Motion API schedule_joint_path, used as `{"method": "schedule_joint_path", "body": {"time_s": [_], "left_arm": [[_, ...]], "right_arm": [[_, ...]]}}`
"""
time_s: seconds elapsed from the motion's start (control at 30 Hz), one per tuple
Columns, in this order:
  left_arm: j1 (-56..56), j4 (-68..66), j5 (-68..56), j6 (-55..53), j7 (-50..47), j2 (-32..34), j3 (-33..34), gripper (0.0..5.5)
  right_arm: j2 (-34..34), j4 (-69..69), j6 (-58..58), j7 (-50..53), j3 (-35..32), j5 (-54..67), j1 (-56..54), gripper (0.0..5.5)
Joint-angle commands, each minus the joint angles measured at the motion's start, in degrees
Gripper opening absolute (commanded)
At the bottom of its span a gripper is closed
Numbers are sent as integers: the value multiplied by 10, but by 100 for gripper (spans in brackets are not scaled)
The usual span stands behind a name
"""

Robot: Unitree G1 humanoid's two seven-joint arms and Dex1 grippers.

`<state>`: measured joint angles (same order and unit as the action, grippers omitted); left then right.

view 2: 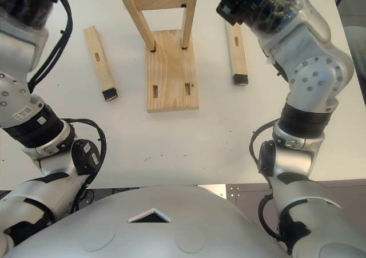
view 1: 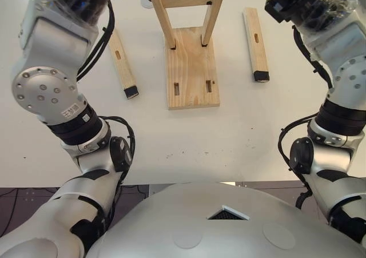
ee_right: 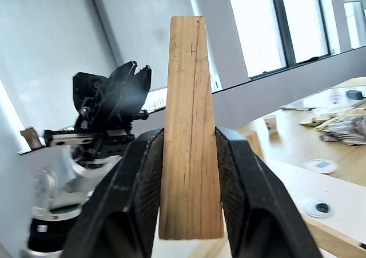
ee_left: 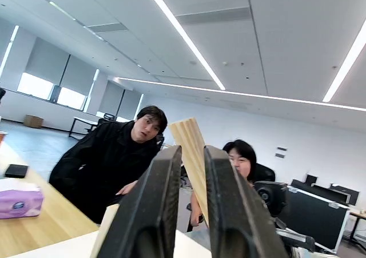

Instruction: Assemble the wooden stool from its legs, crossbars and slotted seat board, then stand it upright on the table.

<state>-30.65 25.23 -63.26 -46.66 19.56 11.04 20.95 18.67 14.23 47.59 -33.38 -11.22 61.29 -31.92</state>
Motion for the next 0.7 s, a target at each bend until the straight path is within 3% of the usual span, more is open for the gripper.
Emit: {"method": "schedule_joint_path", "body": {"time_s": [0.03,0.13,0.27,0.37,0.7], "left_arm": [[0,2,-66,-17,-1,19,-13,136],[18,12,-119,-21,14,30,-22,184],[29,14,-175,-4,22,39,-20,187],[35,12,-185,3,26,48,-31,228],[57,25,-180,14,34,63,-88,235]], "right_arm": [[3,7,38,20,-22,84,-30,129],[10,8,59,27,-30,145,-39,129],[25,14,83,14,-17,179,-34,129],[37,31,96,-10,5,170,-16,129],[60,32,92,-51,45,128,13,129]]}}
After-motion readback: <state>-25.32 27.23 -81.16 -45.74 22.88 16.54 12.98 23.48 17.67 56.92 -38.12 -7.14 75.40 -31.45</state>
